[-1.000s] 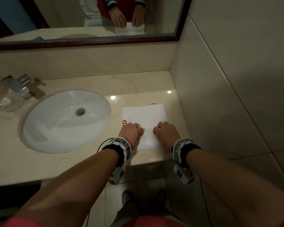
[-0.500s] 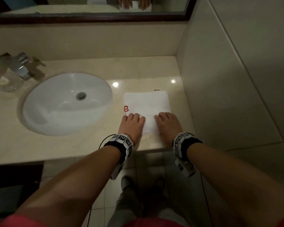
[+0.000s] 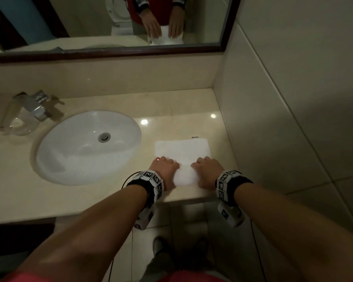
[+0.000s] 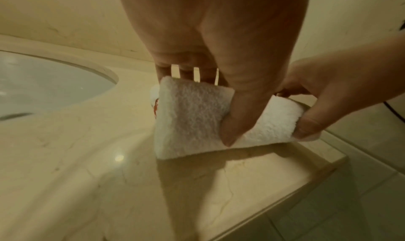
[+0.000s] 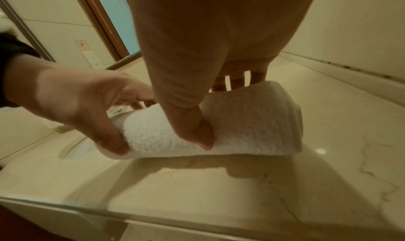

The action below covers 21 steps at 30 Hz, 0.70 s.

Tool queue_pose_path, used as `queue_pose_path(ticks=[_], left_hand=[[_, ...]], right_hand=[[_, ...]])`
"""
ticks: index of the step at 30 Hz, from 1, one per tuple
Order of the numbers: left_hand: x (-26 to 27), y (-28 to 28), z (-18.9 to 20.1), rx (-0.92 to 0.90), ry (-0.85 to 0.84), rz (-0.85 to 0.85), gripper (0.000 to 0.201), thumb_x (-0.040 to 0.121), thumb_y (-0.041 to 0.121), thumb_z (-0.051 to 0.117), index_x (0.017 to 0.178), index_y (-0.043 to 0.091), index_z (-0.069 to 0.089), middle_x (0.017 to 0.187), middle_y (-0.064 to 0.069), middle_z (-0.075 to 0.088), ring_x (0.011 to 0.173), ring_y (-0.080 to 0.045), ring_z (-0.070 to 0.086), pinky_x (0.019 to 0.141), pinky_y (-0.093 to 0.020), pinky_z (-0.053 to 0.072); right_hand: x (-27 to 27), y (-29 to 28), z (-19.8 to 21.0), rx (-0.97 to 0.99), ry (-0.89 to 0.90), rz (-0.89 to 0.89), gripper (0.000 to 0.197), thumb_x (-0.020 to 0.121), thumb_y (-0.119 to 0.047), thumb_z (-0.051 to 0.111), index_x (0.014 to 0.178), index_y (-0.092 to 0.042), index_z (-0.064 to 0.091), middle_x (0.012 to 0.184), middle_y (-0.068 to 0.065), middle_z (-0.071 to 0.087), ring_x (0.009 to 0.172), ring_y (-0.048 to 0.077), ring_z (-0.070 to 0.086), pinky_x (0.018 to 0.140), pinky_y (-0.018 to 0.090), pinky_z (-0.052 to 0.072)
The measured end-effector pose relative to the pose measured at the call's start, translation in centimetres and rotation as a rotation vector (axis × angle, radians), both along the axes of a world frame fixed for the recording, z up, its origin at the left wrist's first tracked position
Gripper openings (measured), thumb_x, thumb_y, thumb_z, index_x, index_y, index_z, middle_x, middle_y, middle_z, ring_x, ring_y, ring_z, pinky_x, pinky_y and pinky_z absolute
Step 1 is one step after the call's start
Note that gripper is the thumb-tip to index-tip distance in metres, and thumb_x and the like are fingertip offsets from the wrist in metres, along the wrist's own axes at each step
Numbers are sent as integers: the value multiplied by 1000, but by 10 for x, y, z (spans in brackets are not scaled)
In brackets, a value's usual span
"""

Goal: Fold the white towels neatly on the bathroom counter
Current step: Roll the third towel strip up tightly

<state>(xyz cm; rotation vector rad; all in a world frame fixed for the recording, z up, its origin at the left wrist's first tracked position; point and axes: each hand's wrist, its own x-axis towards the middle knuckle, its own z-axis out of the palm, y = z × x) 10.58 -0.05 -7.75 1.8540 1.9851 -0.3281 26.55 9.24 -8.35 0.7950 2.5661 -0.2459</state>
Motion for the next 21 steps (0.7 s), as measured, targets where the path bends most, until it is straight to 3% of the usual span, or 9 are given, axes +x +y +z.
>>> queue_pose_path(ticks=[4,7,10,13,17,21], left_hand=[[-5,9,12,-143,-43,77,61,69,40,72,125,32,49,114,-4,56,108,-27,53,90,-38,48],[-11,14,15,-247,-146,184,61,65,29,75,119,30,46,112,-3,55,97,-25,58,82,-34,53],[-18,21,12,-324,-285,245,51,67,17,76,112,23,53,106,3,57,92,-17,55,73,-27,48],[-24,26,8,-359,-347,274,50,71,13,76,117,20,58,106,4,56,95,-17,54,79,-27,47],[-33,30,-2,-398,-408,286,50,73,15,77,121,20,63,119,-1,63,105,-19,56,86,-28,47],[-41,31,-10,-415,-471,359,48,75,16,76,122,20,65,121,-1,64,105,-20,55,87,-29,45]], right_hand=[[-2,3,6,-153,-31,-98,58,73,-35,70,126,-25,48,118,2,55,109,25,54,90,38,48],[-1,7,11,-279,-13,-231,65,73,-31,73,129,-27,41,117,2,56,102,24,57,85,36,50],[-3,12,11,-322,9,-272,60,73,-29,72,122,-22,40,109,3,54,92,22,55,77,34,50],[-6,17,9,-351,-5,-269,50,76,-29,69,117,-19,42,107,3,55,91,23,55,75,35,49],[-11,23,6,-430,3,-294,43,80,-26,66,118,-16,49,112,4,55,91,19,52,74,31,45],[-15,30,4,-419,21,-256,46,81,-27,64,124,-12,55,122,6,54,101,19,53,78,26,39]])
